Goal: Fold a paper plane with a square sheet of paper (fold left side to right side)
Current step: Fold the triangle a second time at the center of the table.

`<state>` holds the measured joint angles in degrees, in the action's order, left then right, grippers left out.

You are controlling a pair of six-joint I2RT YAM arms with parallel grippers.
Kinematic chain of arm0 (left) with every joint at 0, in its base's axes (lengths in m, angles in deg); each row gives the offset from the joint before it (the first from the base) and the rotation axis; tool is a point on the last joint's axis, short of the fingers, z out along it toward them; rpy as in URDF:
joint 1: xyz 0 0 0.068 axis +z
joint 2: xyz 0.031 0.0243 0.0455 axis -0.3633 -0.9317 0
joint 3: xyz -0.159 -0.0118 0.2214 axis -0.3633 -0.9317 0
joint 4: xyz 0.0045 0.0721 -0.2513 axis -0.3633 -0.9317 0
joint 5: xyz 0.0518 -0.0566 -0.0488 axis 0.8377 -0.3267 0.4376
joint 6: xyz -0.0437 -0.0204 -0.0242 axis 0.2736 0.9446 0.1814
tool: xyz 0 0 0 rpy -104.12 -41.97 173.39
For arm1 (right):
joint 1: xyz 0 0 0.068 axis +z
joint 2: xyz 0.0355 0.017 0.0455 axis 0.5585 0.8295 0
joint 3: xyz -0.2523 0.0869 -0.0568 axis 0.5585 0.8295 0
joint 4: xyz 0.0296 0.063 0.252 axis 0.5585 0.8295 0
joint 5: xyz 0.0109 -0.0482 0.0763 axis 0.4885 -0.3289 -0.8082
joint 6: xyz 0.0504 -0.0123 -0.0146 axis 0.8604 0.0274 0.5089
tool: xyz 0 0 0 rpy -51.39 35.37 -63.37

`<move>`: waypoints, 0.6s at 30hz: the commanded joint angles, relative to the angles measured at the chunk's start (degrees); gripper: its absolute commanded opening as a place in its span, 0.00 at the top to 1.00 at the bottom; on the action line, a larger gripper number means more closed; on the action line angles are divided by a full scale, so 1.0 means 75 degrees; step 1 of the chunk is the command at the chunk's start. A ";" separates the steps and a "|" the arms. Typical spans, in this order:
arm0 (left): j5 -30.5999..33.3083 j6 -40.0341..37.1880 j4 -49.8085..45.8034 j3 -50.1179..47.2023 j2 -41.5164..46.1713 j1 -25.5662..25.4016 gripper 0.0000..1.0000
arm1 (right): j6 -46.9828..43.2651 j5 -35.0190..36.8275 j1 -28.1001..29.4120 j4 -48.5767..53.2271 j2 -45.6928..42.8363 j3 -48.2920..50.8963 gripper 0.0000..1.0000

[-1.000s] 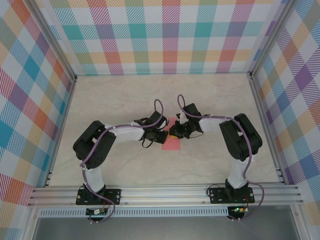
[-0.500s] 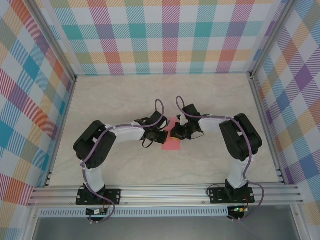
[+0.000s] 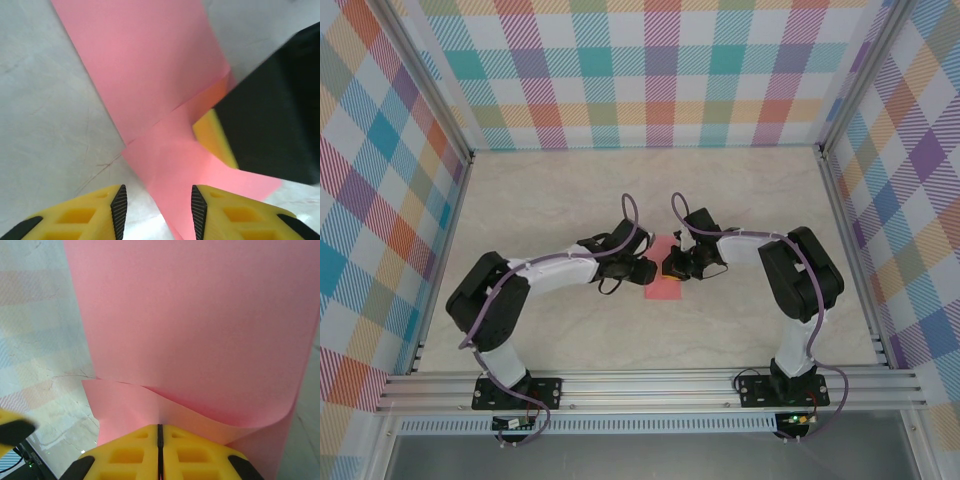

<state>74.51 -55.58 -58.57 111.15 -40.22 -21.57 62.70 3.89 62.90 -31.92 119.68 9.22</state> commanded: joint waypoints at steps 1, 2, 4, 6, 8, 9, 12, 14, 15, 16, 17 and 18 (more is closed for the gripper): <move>-0.0427 0.0197 -0.0116 -0.0280 0.0517 -0.0006 0.59 | -0.0161 0.0317 0.0053 0.0390 0.0200 -0.0039 0.91; -0.0687 0.0267 0.0006 -0.0364 0.0565 -0.0013 0.59 | -0.0159 0.0317 0.0044 0.0378 0.0205 -0.0039 0.91; -0.1440 0.0439 0.0450 -0.0562 0.0566 -0.0022 0.60 | -0.0162 0.0311 0.0042 0.0374 0.0206 -0.0039 0.91; -0.1986 0.0642 0.0868 -0.0691 0.0465 -0.0032 0.61 | -0.0164 0.0299 0.0047 0.0366 0.0197 -0.0039 0.91; -0.2342 0.0798 0.1161 -0.0750 0.0296 -0.0049 0.62 | -0.0156 0.0294 0.0051 0.0363 0.0194 -0.0039 0.90; -0.2475 0.0822 0.1254 -0.0755 0.0194 -0.0043 0.63 | -0.0162 0.0291 0.0048 0.0383 0.0202 -0.0040 0.90; -0.2686 0.0857 0.1334 -0.0697 -0.0087 -0.0048 0.64 | -0.0173 0.0289 0.0042 0.0393 0.0194 -0.0050 0.90; -0.2807 0.0877 0.1408 -0.0661 -0.0230 -0.0049 0.65 | -0.0176 0.0286 0.0053 0.0395 0.0194 -0.0062 0.90; -0.2864 0.0886 0.1451 -0.0654 -0.0292 -0.0049 0.65 | -0.0171 0.0288 0.0042 0.0391 0.0194 -0.0062 0.90; -0.2889 0.0893 0.1459 -0.0652 -0.0336 -0.0043 0.65 | -0.0168 0.0288 0.0042 0.0397 0.0195 -0.0062 0.90; -0.2875 0.0893 0.1446 -0.0640 -0.0380 -0.0047 0.65 | -0.0179 0.0288 0.0043 0.0413 0.0199 -0.0062 0.90; -0.2845 0.0869 0.1419 -0.0639 -0.0419 -0.0049 0.66 | -0.0179 0.0292 0.0043 0.0417 0.0198 -0.0062 0.90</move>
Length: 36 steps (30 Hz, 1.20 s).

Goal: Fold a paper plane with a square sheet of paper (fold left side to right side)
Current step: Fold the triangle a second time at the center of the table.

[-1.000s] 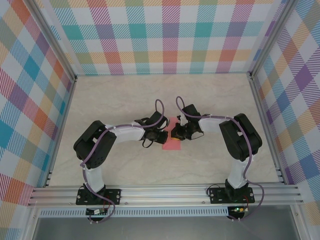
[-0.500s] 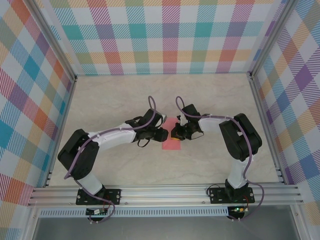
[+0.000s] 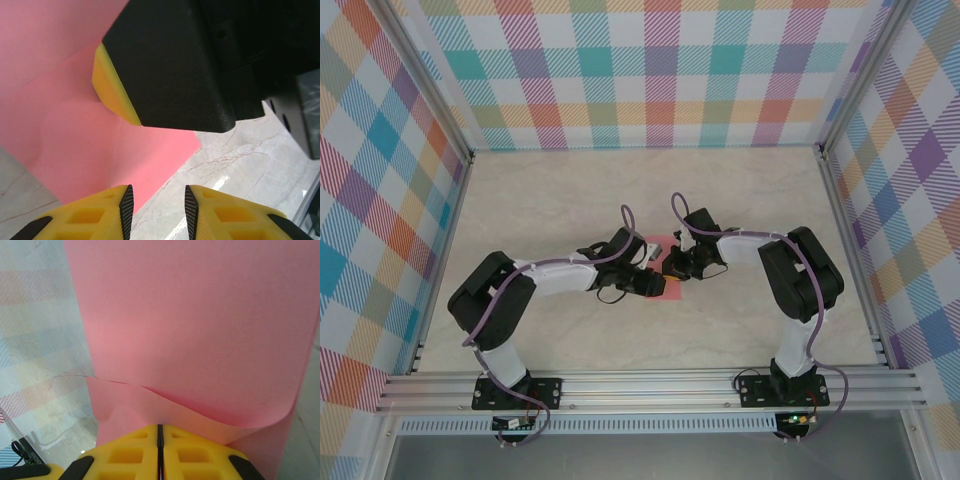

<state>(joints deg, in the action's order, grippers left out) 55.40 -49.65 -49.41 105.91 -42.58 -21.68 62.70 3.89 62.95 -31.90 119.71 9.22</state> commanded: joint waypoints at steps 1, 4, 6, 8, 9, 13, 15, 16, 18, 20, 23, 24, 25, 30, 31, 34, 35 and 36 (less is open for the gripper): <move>-0.0264 0.0065 0.0171 0.0060 -0.0144 -0.0032 0.66 | -0.0179 0.0300 0.0037 0.0415 0.0194 -0.0062 0.90; -0.0059 -0.0017 0.0011 0.0069 -0.0254 -0.0034 0.66 | -0.0202 0.0317 0.0037 0.0441 0.0191 -0.0074 0.90; 0.0089 -0.0067 -0.0088 0.0044 -0.0306 -0.0034 0.67 | -0.0218 0.0323 0.0037 0.0472 0.0192 -0.0086 0.90; 0.0163 -0.0071 -0.0121 -0.0002 -0.0357 -0.0029 0.67 | -0.0224 0.0335 0.0037 0.0484 0.0183 -0.0097 0.90; 0.0189 -0.0068 -0.0106 -0.0032 -0.0376 -0.0034 0.67 | -0.0230 0.0345 0.0037 0.0490 0.0180 -0.0097 0.90; 0.0450 -0.0090 -0.0198 -0.0104 -0.0379 -0.0026 0.68 | -0.0242 0.0348 0.0037 0.0510 0.0180 -0.0109 0.90; 0.0495 -0.0101 -0.0212 -0.0145 -0.0363 -0.0026 0.68 | -0.0246 0.0351 0.0037 0.0513 0.0180 -0.0109 0.90; 0.0483 -0.0107 -0.0210 -0.0151 -0.0374 -0.0028 0.68 | -0.0245 0.0358 0.0037 0.0522 0.0180 -0.0109 0.90; 0.0477 -0.0105 -0.0203 -0.0162 -0.0382 -0.0032 0.68 | -0.0247 0.0358 0.0043 0.0528 0.0181 -0.0109 0.90; 0.0463 -0.0095 -0.0185 -0.0183 -0.0400 -0.0034 0.69 | -0.0249 0.0350 0.0037 0.0525 0.0180 -0.0109 0.90; 0.0460 -0.0084 -0.0163 -0.0253 -0.0415 -0.0034 0.69 | -0.0258 0.0302 0.0037 0.0506 0.0146 -0.0121 0.90; 0.0461 -0.0070 -0.0151 -0.0280 -0.0423 -0.0035 0.70 | -0.0258 0.0275 0.0037 0.0476 0.0114 -0.0121 0.90; 0.0451 -0.0056 -0.0117 -0.0318 -0.0424 -0.0035 0.70 | -0.0238 0.0204 0.0042 0.0421 0.0065 -0.0121 0.90; 0.0317 0.0061 0.0059 -0.0423 -0.0447 -0.0024 0.71 | -0.0271 0.0150 0.0034 0.0438 -0.0227 -0.0213 0.90; 0.0340 0.0057 0.0056 -0.0439 -0.0447 -0.0045 0.72 | -0.0273 0.0140 0.0039 0.0441 -0.0299 -0.0226 0.90; 0.0442 0.0055 0.0022 -0.0457 -0.0467 -0.0041 0.74 | -0.0304 0.0169 0.0036 0.0458 -0.0551 -0.0203 0.90; 0.0435 0.0056 0.0035 -0.0472 -0.0470 -0.0044 0.75 | -0.0307 0.0199 0.0026 0.0484 -0.0655 -0.0183 0.90; 0.0410 0.0074 0.0060 -0.0487 -0.0481 -0.0046 0.77 | -0.0330 0.0233 0.0029 0.0497 -0.0779 -0.0153 0.90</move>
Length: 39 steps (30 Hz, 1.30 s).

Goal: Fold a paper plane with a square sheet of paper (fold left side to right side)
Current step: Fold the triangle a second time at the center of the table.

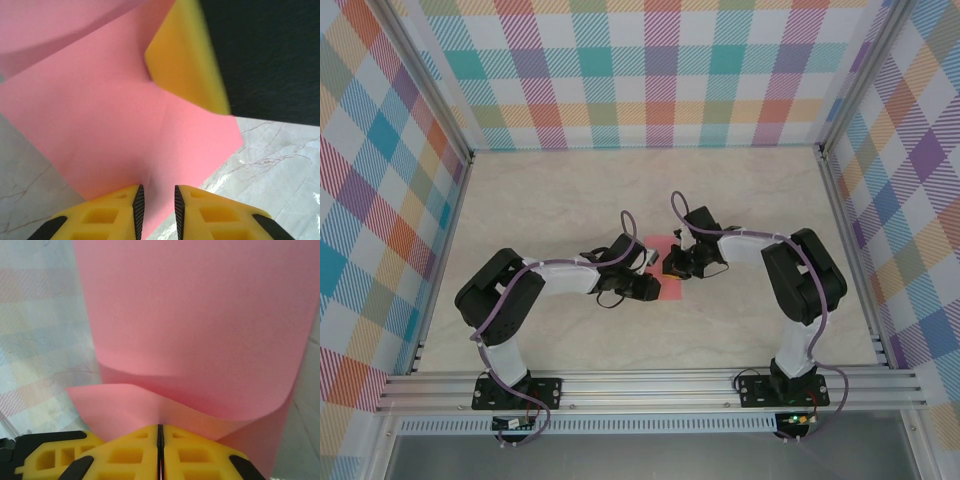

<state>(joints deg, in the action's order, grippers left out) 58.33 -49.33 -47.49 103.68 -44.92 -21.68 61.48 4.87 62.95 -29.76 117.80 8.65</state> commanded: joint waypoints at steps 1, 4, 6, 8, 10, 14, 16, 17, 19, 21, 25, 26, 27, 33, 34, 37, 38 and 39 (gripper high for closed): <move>0.0001 0.0055 -0.0155 -0.0200 -0.0164 -0.0046 0.78 | -0.0181 0.0098 0.0025 0.0218 -0.0630 -0.0048 0.91; -0.0013 0.0094 -0.0077 -0.0280 -0.0170 -0.0058 0.83 | -0.0164 0.0006 0.0025 0.0200 -0.0823 0.0059 0.93; 0.0008 0.0089 -0.0070 -0.0298 -0.0170 -0.0056 0.85 | -0.0113 -0.0109 0.0058 0.0198 -0.0779 0.0122 0.95; 0.0022 0.0090 -0.0053 -0.0299 -0.0170 -0.0060 0.86 | -0.0073 -0.0114 0.0170 0.0101 -0.0716 0.0193 0.95; 0.0036 0.0074 -0.0054 -0.0290 -0.0181 -0.0067 0.86 | -0.0010 -0.0192 0.0284 -0.0056 -0.0596 0.0222 0.95; 0.0066 0.0060 -0.0088 -0.0280 -0.0195 -0.0076 0.87 | 0.0125 -0.0254 0.0410 -0.0296 -0.0302 0.0169 0.95; 0.0092 0.0060 -0.0102 -0.0276 -0.0194 -0.0075 0.88 | 0.0115 -0.0242 0.0457 -0.0297 -0.0172 0.0082 0.95; 0.0094 0.0064 -0.0090 -0.0287 -0.0186 -0.0081 0.88 | 0.0093 -0.0230 0.0487 -0.0271 -0.0073 0.0033 0.95; 0.0111 0.0069 -0.0092 -0.0269 -0.0202 -0.0075 0.88 | 0.0078 -0.0165 0.0528 -0.0228 0.0073 -0.0020 0.95; 0.0122 0.0073 -0.0099 -0.0273 -0.0213 -0.0080 0.88 | 0.0072 -0.0134 0.0540 -0.0262 0.0179 0.0012 0.95; 0.0206 0.0095 -0.0145 -0.0275 -0.0228 -0.0075 0.89 | -0.0072 0.0143 0.0545 -0.0241 0.0306 0.0080 0.95; 0.0221 0.0092 -0.0156 -0.0270 -0.0232 -0.0081 0.89 | -0.0137 0.0230 0.0543 -0.0204 0.0332 0.0078 0.95; 0.0242 0.0093 -0.0170 -0.0284 -0.0240 -0.0077 0.89 | -0.0218 0.0347 0.0541 -0.0133 0.0368 0.0069 0.95; 0.0336 0.0106 -0.0200 -0.0402 -0.0229 -0.0092 0.90 | -0.0598 0.0812 0.0467 0.0080 0.0410 0.0048 0.95; 0.0330 0.0115 -0.0183 -0.0435 -0.0227 -0.0091 0.90 | -0.0642 0.0845 0.0418 0.0055 0.0382 0.0069 0.94; 0.0324 0.0118 -0.0159 -0.0495 -0.0228 -0.0093 0.90 | -0.0759 0.0912 0.0307 -0.0024 0.0306 0.0106 0.94; 0.0329 0.0119 -0.0149 -0.0517 -0.0229 -0.0083 0.90 | -0.0793 0.0933 0.0237 -0.0043 0.0284 0.0107 0.94; 0.0327 0.0140 -0.0149 -0.0529 -0.0225 -0.0087 0.90 | -0.0835 0.0963 0.0175 -0.0086 0.0267 0.0107 0.94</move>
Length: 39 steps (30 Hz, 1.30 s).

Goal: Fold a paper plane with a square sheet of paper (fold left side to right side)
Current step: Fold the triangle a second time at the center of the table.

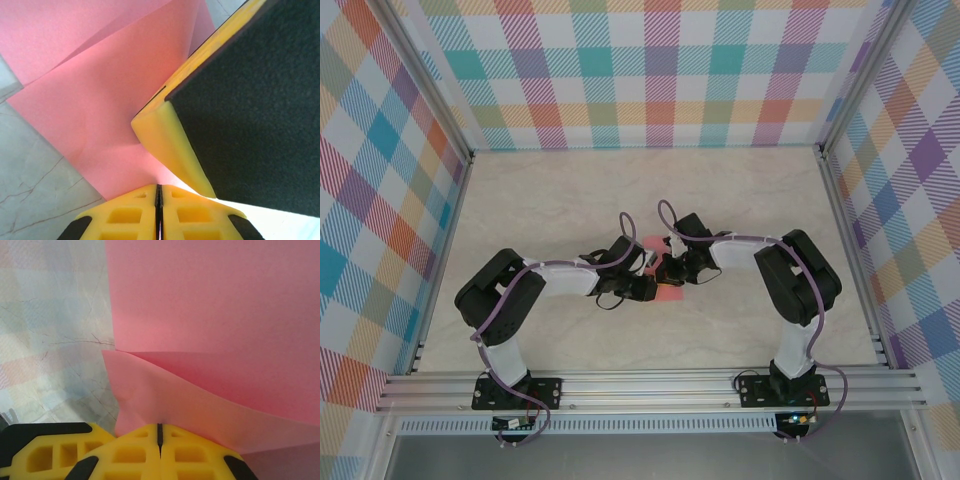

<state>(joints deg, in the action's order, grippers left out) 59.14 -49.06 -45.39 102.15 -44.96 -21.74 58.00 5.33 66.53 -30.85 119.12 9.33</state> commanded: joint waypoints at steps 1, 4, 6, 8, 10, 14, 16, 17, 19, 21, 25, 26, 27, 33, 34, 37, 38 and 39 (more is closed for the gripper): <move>0.0219 0.0103 -0.0415 -0.0341 -0.0221 -0.0076 0.90 | -0.0401 0.0936 -0.0367 0.0034 0.0089 0.0017 0.94; 0.0219 0.0105 -0.0392 -0.0368 -0.0223 -0.0073 0.91 | -0.0500 0.0974 -0.0611 0.0000 0.0083 -0.0018 0.94; 0.0208 0.0099 -0.0380 -0.0370 -0.0221 -0.0078 0.91 | -0.0565 0.0974 -0.0815 -0.0019 0.0089 -0.0030 0.94; 0.0179 0.0104 -0.0360 -0.0381 -0.0223 -0.0070 0.91 | -0.0619 0.0954 -0.0979 -0.0040 0.0078 -0.0030 0.94; 0.0179 0.0103 -0.0346 -0.0376 -0.0216 -0.0079 0.91 | -0.0682 0.0950 -0.1128 -0.0043 0.0104 -0.0058 0.94; 0.0161 0.0111 -0.0304 -0.0411 -0.0165 -0.0082 0.91 | -0.0782 0.0974 -0.1459 0.0056 0.0211 -0.0227 0.94; 0.0129 0.0120 -0.0278 -0.0421 -0.0130 -0.0084 0.91 | -0.0826 0.1006 -0.1561 0.0111 0.0147 -0.0286 0.94; 0.0120 0.0131 -0.0252 -0.0420 -0.0118 -0.0074 0.91 | -0.0862 0.1046 -0.1583 0.0190 0.0077 -0.0319 0.94; 0.0063 0.0151 -0.0230 -0.0399 -0.0084 -0.0086 0.91 | -0.0922 0.1125 -0.1599 0.0342 -0.0129 -0.0370 0.94; 0.0004 0.0165 -0.0187 -0.0376 -0.0019 -0.0098 0.90 | -0.0887 0.0995 -0.1593 0.0357 -0.0425 -0.0318 0.94; -0.0062 0.0178 -0.0148 -0.0273 0.0058 -0.0109 0.89 | -0.0673 0.0578 -0.1404 0.0305 -0.0884 -0.0111 0.93; -0.0070 0.0179 -0.0156 -0.0241 0.0076 -0.0119 0.89 | -0.0573 0.0440 -0.1283 0.0211 -0.0971 -0.0030 0.93; -0.0062 0.0177 -0.0166 -0.0211 0.0086 -0.0118 0.89 | -0.0494 0.0330 -0.1145 0.0142 -0.1017 0.0037 0.93; -0.0083 0.0181 -0.0178 -0.0120 0.0151 -0.0135 0.88 | -0.0104 0.0182 -0.0558 -0.0178 -0.0787 0.0170 0.93; -0.0085 0.0185 -0.0179 -0.0108 0.0169 -0.0143 0.88 | -0.0070 0.0178 -0.0551 -0.0183 -0.0673 0.0152 0.93; -0.0142 0.0167 -0.0223 -0.0045 0.0290 -0.0140 0.87 | -0.0033 0.0259 -0.0559 -0.0052 -0.0260 0.0042 0.93; -0.0155 0.0170 -0.0256 -0.0021 0.0351 -0.0128 0.87 | -0.0036 0.0263 -0.0555 0.0007 -0.0149 -0.0002 0.93; -0.0167 0.0165 -0.0273 -0.0009 0.0428 -0.0134 0.87 | -0.0056 0.0306 -0.0558 0.0083 -0.0045 -0.0035 0.93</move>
<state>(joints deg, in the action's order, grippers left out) 59.12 -47.80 -43.60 101.47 -44.48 -21.92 56.80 7.67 62.77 -31.25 116.12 9.77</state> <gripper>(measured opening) 0.128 0.072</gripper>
